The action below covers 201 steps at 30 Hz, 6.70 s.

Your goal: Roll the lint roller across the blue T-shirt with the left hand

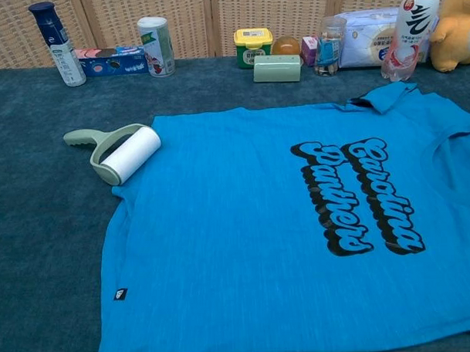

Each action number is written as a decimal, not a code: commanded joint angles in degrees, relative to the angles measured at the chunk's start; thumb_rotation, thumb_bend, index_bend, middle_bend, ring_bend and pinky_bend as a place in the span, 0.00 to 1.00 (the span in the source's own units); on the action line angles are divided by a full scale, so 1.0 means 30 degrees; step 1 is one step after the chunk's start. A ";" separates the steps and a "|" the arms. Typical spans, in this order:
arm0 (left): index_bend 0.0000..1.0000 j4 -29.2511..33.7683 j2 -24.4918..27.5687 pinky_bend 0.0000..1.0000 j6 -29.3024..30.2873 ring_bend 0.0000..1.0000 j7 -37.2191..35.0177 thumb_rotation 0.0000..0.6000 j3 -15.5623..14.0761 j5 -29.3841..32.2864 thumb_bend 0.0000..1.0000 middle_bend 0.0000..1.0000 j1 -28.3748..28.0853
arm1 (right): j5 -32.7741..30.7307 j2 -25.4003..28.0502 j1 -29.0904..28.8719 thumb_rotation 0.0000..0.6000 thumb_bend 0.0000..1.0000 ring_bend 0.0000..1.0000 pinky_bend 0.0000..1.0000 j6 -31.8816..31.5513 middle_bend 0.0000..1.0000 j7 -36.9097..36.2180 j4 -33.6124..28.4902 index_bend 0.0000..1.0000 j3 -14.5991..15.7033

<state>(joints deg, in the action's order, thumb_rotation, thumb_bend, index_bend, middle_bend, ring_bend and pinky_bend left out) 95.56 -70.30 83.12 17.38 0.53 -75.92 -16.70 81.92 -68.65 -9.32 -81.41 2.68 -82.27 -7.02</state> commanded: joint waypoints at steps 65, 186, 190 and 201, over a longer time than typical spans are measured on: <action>0.31 -2.6800 -0.9914 0.25 -0.8105 0.19 -2.3433 1.00 -0.4710 -1.0209 0.03 0.41 -1.0041 | -0.1196 0.0539 0.0040 1.00 0.00 0.00 0.00 0.0622 0.00 -0.1099 -0.0828 0.07 -0.0420; 1.00 -0.9827 -0.5589 0.97 -1.7972 0.83 0.2463 1.00 -0.2316 2.0953 1.00 0.96 -1.8858 | -0.0492 0.1731 -0.0146 1.00 0.00 0.00 0.00 0.1662 0.00 -0.5339 -0.1183 0.07 -0.0047; 1.00 -0.9690 -0.5858 0.97 -1.7772 0.83 0.3162 1.00 -0.2844 2.2778 1.00 0.96 -1.9648 | -0.0526 0.1774 -0.0146 1.00 0.00 0.00 0.00 0.1677 0.00 -0.5475 -0.1189 0.07 -0.0065; 1.00 -0.9762 -0.6846 0.97 -1.7132 0.83 0.4198 1.00 -0.2999 2.5334 1.00 0.96 -2.0764 | -0.0555 0.1979 -0.0095 1.00 0.00 0.00 0.00 0.1624 0.00 -0.6103 -0.1158 0.07 -0.0135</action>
<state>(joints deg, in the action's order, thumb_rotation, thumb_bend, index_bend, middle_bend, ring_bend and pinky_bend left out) 66.36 -90.55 31.54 29.77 -8.64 -0.23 -78.75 80.24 -62.79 -9.62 -76.50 -15.47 -85.72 -7.40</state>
